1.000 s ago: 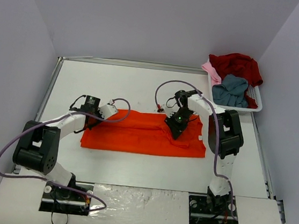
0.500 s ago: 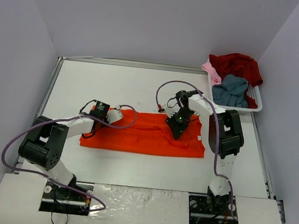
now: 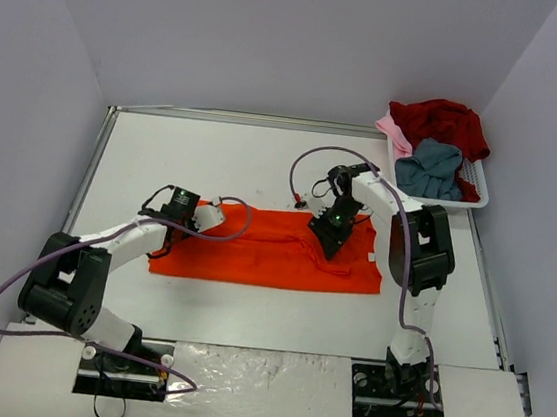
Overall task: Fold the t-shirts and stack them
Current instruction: Fold the other side of the tshirt into a rectangle
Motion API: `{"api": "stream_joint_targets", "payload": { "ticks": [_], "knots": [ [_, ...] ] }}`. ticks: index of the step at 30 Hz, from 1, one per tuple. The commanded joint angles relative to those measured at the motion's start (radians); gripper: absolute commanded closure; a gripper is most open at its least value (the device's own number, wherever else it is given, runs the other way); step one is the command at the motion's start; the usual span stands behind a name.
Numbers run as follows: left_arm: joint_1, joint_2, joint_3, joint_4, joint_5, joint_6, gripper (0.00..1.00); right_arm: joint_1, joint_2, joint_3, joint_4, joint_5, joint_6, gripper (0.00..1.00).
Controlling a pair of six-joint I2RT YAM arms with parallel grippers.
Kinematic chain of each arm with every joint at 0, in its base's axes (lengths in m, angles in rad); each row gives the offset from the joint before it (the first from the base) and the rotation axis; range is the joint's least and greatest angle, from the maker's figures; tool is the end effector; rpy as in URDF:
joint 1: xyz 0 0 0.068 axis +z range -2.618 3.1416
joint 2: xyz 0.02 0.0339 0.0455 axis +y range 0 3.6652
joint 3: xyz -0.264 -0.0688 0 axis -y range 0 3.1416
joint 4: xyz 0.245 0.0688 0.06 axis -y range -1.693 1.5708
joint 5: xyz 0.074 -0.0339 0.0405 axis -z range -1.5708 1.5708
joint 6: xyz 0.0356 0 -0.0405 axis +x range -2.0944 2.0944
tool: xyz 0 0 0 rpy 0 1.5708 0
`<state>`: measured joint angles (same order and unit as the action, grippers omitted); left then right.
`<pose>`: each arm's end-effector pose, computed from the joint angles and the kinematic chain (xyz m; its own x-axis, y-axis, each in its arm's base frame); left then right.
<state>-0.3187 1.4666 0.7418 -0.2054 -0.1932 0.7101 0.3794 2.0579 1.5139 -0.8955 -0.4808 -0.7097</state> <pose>0.2688 -0.0815 0.1712 -0.4479 0.8215 -0.3529 0.6469 0.5702 0.5064 0.3637 0.1627 0.1667 -0.4479 -0.8006 -0.3981 -0.8918 0.3685 0.2625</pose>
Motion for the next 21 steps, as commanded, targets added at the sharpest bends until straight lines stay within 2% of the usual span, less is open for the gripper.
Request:
{"api": "stream_joint_targets", "payload": {
  "ticks": [1,8,12,17,21],
  "knots": [
    [0.000,-0.072,0.028,-0.098,-0.023,0.032,0.80,-0.008,-0.061,0.040,-0.115,-0.021,-0.042,0.76],
    [0.006,-0.112,0.079,-0.143,-0.045,0.029,0.79,-0.036,-0.064,0.075,-0.126,-0.033,-0.051,0.75],
    [0.046,-0.092,0.139,-0.120,-0.037,-0.047,0.79,-0.056,-0.070,0.107,-0.099,-0.022,-0.042,0.79],
    [0.148,0.014,0.310,-0.164,0.102,-0.239,0.80,-0.120,-0.059,0.149,-0.051,-0.018,-0.007,0.94],
    [0.223,0.119,0.421,-0.216,0.225,-0.343,0.80,-0.148,-0.041,0.143,-0.010,0.024,0.018,0.96]
  ]
}}
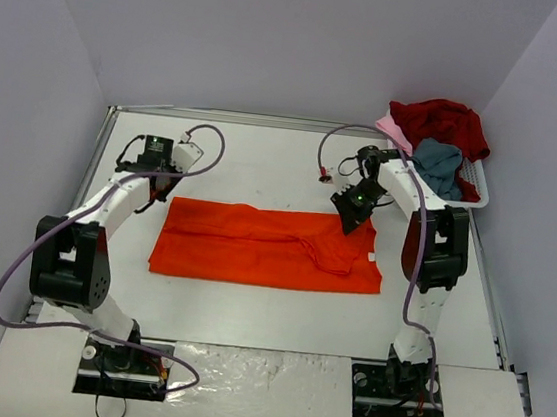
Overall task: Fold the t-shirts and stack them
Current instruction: Fold the other side of the tshirt into a rectangle
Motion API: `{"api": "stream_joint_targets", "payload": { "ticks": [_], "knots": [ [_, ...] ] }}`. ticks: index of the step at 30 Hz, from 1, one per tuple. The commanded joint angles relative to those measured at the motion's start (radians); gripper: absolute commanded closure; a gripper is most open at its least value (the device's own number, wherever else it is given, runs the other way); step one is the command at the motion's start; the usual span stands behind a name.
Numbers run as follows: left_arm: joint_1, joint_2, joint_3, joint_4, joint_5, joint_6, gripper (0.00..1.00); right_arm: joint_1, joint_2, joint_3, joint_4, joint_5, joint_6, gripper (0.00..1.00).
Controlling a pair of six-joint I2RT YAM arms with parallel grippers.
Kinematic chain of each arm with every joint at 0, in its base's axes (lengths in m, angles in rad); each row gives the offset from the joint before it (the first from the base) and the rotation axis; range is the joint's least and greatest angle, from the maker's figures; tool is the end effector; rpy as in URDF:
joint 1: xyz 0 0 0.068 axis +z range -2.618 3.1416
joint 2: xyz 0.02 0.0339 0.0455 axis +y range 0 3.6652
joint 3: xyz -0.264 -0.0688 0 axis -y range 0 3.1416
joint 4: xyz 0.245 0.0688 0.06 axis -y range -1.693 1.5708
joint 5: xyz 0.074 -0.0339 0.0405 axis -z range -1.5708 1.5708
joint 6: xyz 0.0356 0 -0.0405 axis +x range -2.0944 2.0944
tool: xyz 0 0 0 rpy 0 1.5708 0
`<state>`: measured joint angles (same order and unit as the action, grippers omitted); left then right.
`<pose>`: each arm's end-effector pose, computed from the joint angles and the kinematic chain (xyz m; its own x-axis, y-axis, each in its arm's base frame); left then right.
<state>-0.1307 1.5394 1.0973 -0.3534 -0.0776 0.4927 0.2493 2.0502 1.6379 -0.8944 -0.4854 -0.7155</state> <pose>0.3330 -0.0410 0.2486 -0.5879 0.5529 -0.5905 0.4020 0.8331 0.3799 0.4008 0.1192 0.2027 -0.4855 -0.7223 -0.4925 -0.8675 0.4680 0.1687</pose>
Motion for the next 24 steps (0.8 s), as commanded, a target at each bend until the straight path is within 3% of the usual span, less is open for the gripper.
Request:
{"api": "stream_joint_targets", "payload": {
  "ticks": [1,9,24],
  "knots": [
    [0.042,0.088,0.082,-0.074,0.140,-0.137,0.79,-0.022,-0.027,0.013,-0.006,0.031,0.028,0.96],
    [0.078,0.206,0.153,-0.101,0.240,-0.190,0.79,-0.045,0.047,-0.023,0.051,0.057,0.048,1.00],
    [0.117,0.234,0.151,-0.114,0.294,-0.210,0.78,-0.067,0.169,-0.061,0.110,0.082,0.065,1.00]
  ]
}}
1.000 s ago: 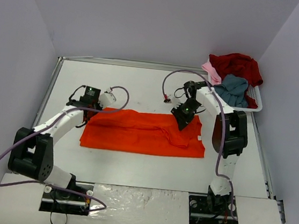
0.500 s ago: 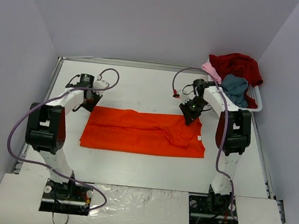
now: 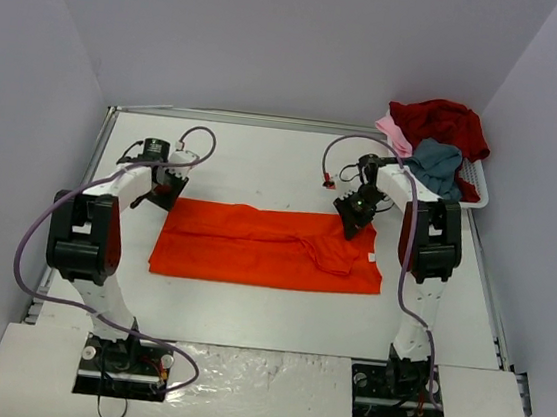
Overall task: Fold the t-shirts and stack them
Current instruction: Fold the other side of the tshirt into a rectangle
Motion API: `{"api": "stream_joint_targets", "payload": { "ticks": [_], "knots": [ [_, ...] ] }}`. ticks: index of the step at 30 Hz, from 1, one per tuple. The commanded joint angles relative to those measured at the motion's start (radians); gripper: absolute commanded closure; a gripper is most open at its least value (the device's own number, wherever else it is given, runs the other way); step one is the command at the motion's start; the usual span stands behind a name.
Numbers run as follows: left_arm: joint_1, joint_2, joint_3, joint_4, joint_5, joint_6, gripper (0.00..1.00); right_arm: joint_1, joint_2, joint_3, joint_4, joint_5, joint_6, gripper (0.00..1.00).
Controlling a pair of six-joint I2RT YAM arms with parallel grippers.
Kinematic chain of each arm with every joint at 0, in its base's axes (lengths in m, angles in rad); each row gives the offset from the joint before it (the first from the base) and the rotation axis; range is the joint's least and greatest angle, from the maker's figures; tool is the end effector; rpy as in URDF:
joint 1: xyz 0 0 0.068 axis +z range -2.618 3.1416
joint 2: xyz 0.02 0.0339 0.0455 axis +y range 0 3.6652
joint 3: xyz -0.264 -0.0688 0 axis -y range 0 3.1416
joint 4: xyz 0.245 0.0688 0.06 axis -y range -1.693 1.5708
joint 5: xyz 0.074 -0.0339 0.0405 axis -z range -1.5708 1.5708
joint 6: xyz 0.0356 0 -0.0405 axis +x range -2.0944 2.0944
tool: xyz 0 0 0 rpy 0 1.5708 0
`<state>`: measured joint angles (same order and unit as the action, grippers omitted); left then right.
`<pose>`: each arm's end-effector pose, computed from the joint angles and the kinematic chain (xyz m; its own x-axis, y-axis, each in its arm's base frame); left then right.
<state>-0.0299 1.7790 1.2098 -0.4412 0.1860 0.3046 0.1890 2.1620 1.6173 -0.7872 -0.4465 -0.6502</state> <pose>0.3708 -0.0177 0.1980 -0.7694 0.3179 -0.5540 0.3757 0.9267 0.0100 0.4223 0.0964 0.1540 -0.5963 -0.6700 -0.4423 -0.7924 0.5794 0.1907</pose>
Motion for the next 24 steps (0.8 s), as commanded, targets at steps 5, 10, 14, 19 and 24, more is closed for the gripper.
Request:
{"api": "stream_joint_targets", "payload": {
  "ticks": [5,10,14,19,24],
  "knots": [
    [0.059,0.017,0.072,-0.044,0.101,-0.055,0.75,-0.006,0.071,-0.060,0.016,0.055,0.000,1.00],
    [0.084,0.042,0.094,-0.041,0.132,-0.085,0.75,-0.006,0.082,-0.071,0.023,0.060,-0.002,1.00],
    [0.091,0.060,0.111,-0.037,0.162,-0.102,0.75,-0.006,0.085,-0.076,0.025,0.065,-0.003,1.00],
    [0.102,0.072,0.128,-0.040,0.223,-0.117,0.75,-0.006,0.094,-0.080,0.029,0.074,-0.003,1.00],
    [0.116,0.071,0.139,-0.044,0.274,-0.127,0.75,-0.006,0.101,-0.082,0.029,0.081,-0.002,1.00]
  ]
}}
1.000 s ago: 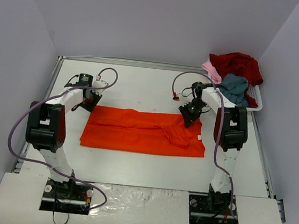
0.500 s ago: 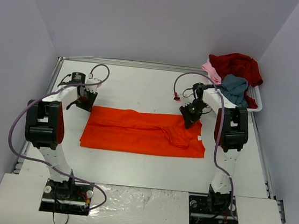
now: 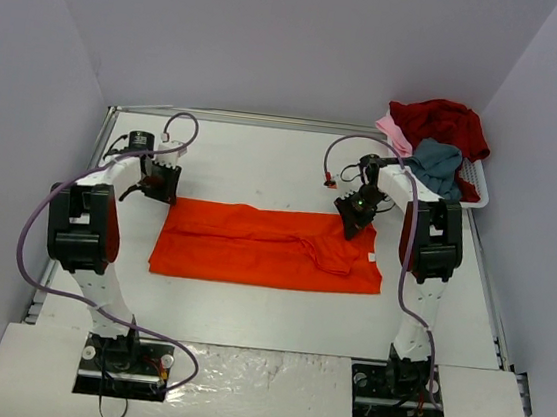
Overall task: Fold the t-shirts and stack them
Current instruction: Fold the other side of the tshirt into a rectangle
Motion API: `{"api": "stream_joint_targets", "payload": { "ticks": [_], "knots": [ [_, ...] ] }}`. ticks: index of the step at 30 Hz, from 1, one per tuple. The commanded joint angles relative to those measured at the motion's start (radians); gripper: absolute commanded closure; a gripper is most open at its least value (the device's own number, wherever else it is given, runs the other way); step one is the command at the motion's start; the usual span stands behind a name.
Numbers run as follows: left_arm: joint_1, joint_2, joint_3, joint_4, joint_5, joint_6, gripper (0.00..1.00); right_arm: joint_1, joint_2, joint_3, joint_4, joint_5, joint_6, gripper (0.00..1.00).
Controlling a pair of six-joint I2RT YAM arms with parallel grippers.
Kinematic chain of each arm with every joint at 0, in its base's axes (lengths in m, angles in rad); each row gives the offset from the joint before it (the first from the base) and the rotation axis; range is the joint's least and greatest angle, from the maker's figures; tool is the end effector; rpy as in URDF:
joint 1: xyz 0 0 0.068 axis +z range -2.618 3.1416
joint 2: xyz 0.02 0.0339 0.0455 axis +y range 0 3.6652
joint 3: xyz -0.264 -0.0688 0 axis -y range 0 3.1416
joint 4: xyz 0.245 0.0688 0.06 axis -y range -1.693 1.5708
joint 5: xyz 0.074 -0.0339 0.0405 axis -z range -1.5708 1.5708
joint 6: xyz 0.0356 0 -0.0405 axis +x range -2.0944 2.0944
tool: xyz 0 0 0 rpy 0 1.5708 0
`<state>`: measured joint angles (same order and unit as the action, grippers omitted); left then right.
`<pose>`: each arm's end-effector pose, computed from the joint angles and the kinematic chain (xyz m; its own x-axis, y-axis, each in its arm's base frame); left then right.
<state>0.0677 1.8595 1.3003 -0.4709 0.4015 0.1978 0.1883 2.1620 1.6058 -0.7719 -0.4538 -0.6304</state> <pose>0.3897 0.0125 0.1959 -0.8115 0.1263 -0.5705 0.3038 0.9252 -0.2274 0.4218 0.0963 0.1514 -0.6101 -0.6556 -0.4450 -0.7816 0.5902 0.2021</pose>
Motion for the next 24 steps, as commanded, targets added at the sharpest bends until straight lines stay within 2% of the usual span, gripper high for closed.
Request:
{"api": "stream_joint_targets", "payload": {
  "ticks": [1,21,24],
  "knots": [
    [0.020,-0.011,0.050,-0.012,0.065,-0.023,0.75,-0.006,0.101,-0.070,0.016,0.090,-0.022,1.00],
    [0.024,0.055,0.091,-0.006,0.105,-0.028,0.75,-0.006,0.119,-0.087,0.022,0.110,-0.022,1.00],
    [0.024,0.049,0.086,-0.005,0.105,-0.025,0.79,-0.006,0.122,-0.089,0.022,0.113,-0.025,1.00]
  ]
}}
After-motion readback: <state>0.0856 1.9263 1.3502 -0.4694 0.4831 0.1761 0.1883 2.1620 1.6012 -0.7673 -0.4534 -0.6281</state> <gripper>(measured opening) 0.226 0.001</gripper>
